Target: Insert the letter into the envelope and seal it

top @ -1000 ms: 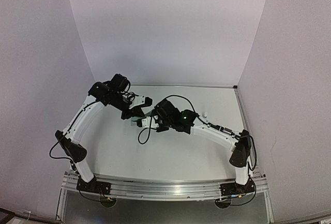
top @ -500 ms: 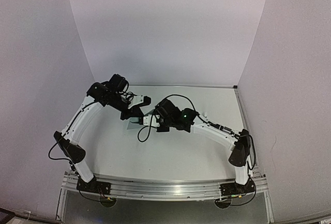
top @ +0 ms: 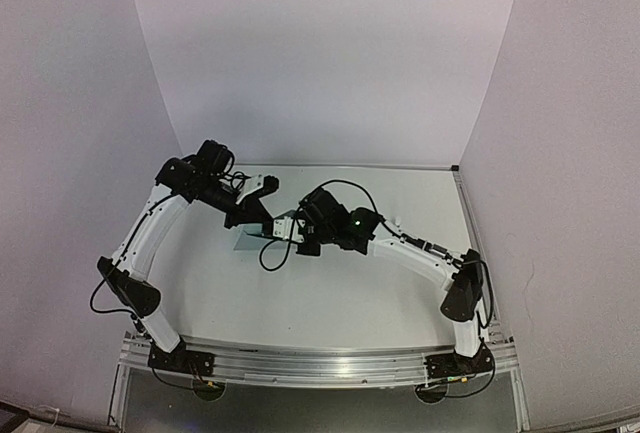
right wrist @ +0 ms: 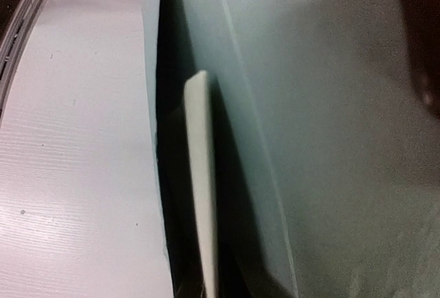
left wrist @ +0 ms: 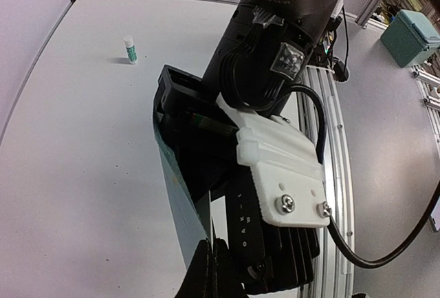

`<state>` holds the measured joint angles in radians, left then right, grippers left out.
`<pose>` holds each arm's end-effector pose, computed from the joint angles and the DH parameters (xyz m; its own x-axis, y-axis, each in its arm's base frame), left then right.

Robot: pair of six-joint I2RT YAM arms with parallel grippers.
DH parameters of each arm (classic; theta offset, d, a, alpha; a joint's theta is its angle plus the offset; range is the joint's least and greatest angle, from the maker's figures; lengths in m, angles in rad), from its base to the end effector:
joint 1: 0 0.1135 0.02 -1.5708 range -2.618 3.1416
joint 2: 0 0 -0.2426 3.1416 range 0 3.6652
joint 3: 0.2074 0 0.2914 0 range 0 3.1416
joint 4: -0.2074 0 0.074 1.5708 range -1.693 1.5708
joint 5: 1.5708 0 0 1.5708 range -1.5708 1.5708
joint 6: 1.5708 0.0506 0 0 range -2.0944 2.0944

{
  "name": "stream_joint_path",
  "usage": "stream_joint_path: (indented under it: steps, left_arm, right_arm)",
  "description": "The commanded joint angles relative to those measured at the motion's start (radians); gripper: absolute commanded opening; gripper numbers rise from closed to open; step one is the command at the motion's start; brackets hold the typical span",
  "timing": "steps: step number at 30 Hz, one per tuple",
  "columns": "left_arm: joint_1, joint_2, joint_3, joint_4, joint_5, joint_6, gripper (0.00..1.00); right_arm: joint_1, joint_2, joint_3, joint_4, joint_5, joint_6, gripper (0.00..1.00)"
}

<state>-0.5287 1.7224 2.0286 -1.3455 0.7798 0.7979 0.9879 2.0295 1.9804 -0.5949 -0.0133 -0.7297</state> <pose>0.2982 -0.2154 0.4017 -0.0427 0.6144 -0.7878 0.9981 -0.0081 -0.0604 0.2828 0.4302 0.3022 0.3141 -0.7346 -0.6014 -0.8469 0.0695 -0.5272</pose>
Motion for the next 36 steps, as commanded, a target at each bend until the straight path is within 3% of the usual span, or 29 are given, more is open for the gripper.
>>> stream_joint_path:
  steps: [1, 4, 9, 17, 22, 28, 36]
  left_arm:
    - [-0.002, -0.069, -0.02, 0.032, 0.088, -0.009, 0.0]
    - [0.001, -0.073, -0.034, 0.021, 0.062, 0.004, 0.0]
    - [0.02, -0.084, -0.078, 0.009, 0.041, 0.03, 0.0]
    - [0.027, -0.099, -0.135, 0.03, 0.007, 0.036, 0.0]
    - [0.029, -0.097, -0.148, 0.071, -0.028, -0.002, 0.0]
    - [0.033, -0.106, -0.171, 0.113, -0.045, -0.046, 0.0]
    - [0.033, -0.095, -0.139, 0.08, -0.005, -0.039, 0.0]
  right_arm:
    - [-0.009, 0.031, -0.002, 0.011, -0.052, 0.091, 0.16]
    - [-0.008, 0.013, -0.009, 0.015, -0.041, 0.098, 0.26]
    - [-0.005, -0.036, -0.008, 0.026, -0.005, 0.101, 0.32]
    - [0.015, -0.092, -0.046, 0.026, 0.036, 0.067, 0.33]
    - [0.027, -0.119, -0.053, 0.026, -0.031, 0.08, 0.46]
    - [0.028, -0.14, -0.075, 0.026, -0.012, 0.087, 0.32]
    - [0.027, -0.107, -0.069, 0.025, 0.066, 0.03, 0.29]
